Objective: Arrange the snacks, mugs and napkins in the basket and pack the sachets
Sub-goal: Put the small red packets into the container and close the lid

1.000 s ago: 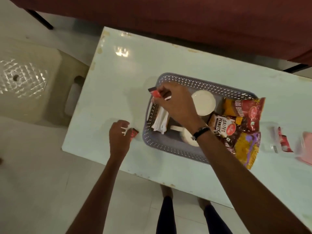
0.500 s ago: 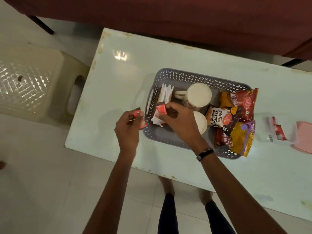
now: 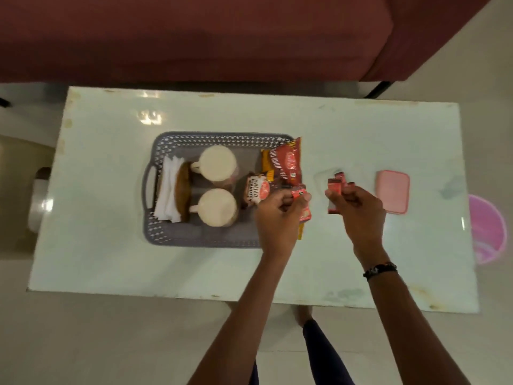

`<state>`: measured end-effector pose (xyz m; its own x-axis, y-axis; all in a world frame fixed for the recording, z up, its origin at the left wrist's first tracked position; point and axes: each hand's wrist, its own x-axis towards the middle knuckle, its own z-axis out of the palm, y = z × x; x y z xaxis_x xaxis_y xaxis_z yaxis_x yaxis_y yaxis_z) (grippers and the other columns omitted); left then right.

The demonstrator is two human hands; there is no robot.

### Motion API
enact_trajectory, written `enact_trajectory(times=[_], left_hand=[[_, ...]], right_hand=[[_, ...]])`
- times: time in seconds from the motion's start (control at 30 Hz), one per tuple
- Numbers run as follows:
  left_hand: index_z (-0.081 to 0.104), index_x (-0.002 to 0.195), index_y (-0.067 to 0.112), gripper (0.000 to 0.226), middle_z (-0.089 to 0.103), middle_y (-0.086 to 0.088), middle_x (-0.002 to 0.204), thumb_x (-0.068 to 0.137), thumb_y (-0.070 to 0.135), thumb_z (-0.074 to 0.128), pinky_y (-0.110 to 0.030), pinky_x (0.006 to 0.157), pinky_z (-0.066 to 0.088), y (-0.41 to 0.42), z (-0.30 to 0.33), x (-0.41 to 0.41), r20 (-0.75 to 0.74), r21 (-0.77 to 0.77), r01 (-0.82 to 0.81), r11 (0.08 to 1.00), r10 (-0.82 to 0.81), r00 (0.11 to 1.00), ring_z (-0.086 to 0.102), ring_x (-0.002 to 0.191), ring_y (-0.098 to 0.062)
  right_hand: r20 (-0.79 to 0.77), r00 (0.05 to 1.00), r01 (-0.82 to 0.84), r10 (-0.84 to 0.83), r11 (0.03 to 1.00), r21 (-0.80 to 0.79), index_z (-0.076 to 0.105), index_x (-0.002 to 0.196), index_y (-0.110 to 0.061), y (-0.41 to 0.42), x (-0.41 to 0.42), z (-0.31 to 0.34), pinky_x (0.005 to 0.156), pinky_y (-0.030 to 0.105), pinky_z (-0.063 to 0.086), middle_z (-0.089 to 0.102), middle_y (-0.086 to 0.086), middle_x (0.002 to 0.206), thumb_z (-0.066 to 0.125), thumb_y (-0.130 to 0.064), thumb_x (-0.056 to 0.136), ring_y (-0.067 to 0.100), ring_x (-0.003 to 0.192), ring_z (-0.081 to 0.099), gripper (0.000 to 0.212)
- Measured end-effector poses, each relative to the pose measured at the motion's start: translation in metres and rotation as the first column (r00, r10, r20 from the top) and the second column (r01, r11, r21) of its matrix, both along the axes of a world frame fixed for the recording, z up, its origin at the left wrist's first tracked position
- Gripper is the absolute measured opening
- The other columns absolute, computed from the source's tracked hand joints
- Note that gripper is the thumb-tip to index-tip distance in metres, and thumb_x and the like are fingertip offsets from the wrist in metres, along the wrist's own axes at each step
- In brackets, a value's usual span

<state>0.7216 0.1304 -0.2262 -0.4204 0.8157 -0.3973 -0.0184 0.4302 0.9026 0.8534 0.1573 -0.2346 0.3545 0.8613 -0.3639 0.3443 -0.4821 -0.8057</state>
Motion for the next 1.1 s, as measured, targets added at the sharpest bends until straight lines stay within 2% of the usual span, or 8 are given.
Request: enact_trajectory(times=[0.13,0.27,0.4,0.57,0.7,0.8,0.93,1.1], left_hand=[[0.073,0.076,0.007,0.015,0.071,-0.004,0.068,0.076,0.021,0.075,-0.015,0.056,0.048,0.021,-0.004,0.049,-0.061,0.006,0.028,1.0,-0.027,0.998,0.061,0.058,-0.005],[0.072,0.078,0.001,0.016,0.073,-0.014,0.072,0.076,0.017,0.075,-0.032,0.061,0.053,0.034,-0.015,0.077,-0.06,-0.026,0.006,1.0,-0.007,0.998,0.065,0.064,-0.016],[0.071,0.079,0.001,0.016,0.072,-0.018,0.074,0.08,0.017,0.071,-0.046,0.067,0.054,0.04,-0.03,0.099,-0.069,-0.04,0.026,0.999,-0.028,0.997,0.067,0.07,-0.028],[0.072,0.086,0.005,0.02,0.073,-0.019,0.084,0.084,0.024,0.066,-0.051,0.077,0.056,0.058,-0.045,0.12,-0.062,-0.133,0.12,0.984,-0.129,0.99,0.069,0.083,-0.034],[0.068,0.107,0.007,0.023,0.071,-0.01,0.109,0.086,0.01,0.06,-0.033,0.086,0.052,0.053,-0.055,0.124,-0.178,-0.137,0.132,0.982,-0.155,0.972,0.066,0.098,-0.024],[0.058,0.121,0.009,0.037,0.061,-0.009,0.125,0.086,-0.001,0.056,-0.035,0.09,0.05,0.047,-0.059,0.123,-0.233,-0.153,0.081,0.985,-0.116,0.966,0.06,0.107,-0.022],[0.05,0.132,0.006,0.046,0.057,-0.012,0.133,0.087,-0.003,0.055,-0.038,0.096,0.05,0.048,-0.063,0.122,-0.187,-0.193,0.128,0.973,-0.165,0.969,0.06,0.114,-0.027],[0.045,0.137,0.006,0.055,0.053,-0.016,0.137,0.085,-0.009,0.053,-0.04,0.098,0.05,0.055,-0.066,0.122,-0.176,-0.224,0.158,0.962,-0.2,0.964,0.056,0.121,-0.027]], right_hand=[[0.05,0.999,-0.009,0.011,0.999,-0.033,0.071,0.087,-0.013,0.02,0.049,-0.02,0.054,0.004,0.046,0.073,0.007,0.082,0.075,-0.025,0.079,-0.007,0.053,0.062,0.015],[0.068,0.998,-0.005,0.009,0.998,-0.059,0.068,0.106,-0.007,0.031,0.079,-0.034,0.056,-0.007,0.036,0.069,0.004,0.1,0.071,-0.025,0.084,0.003,0.078,0.06,0.028],[0.136,0.99,0.042,-0.031,0.996,-0.074,0.068,0.107,-0.01,0.012,0.115,-0.047,0.06,-0.01,0.032,0.071,0.006,0.104,0.065,-0.025,0.088,0.008,0.082,0.056,0.024],[0.196,0.98,0.053,-0.034,0.994,-0.092,0.061,0.117,-0.007,-0.001,0.151,-0.064,0.073,0.005,0.037,0.063,0.01,0.117,0.067,-0.017,0.086,0.021,0.101,0.062,0.032],[0.291,0.956,0.023,0.029,0.984,-0.174,0.045,0.133,-0.002,0.017,0.165,-0.077,0.104,0.04,0.04,0.045,0.019,0.134,0.073,-0.021,0.081,0.035,0.121,0.047,0.061],[0.354,0.927,-0.041,0.129,0.968,-0.246,0.033,0.138,0.0,0.034,0.16,-0.084,0.106,0.039,0.031,0.038,0.02,0.138,0.078,-0.03,0.075,0.035,0.127,0.037,0.083],[0.429,0.895,-0.001,0.123,0.962,-0.272,0.029,0.139,-0.003,0.044,0.147,-0.093,0.095,0.043,0.041,0.038,0.018,0.136,0.083,-0.038,0.065,0.035,0.123,0.037,0.098],[0.224,0.972,-0.015,0.07,0.971,-0.239,0.042,0.129,-0.006,0.053,0.152,-0.087,0.09,0.035,0.048,0.056,0.014,0.126,0.081,-0.021,0.071,0.031,0.115,0.054,0.072]])
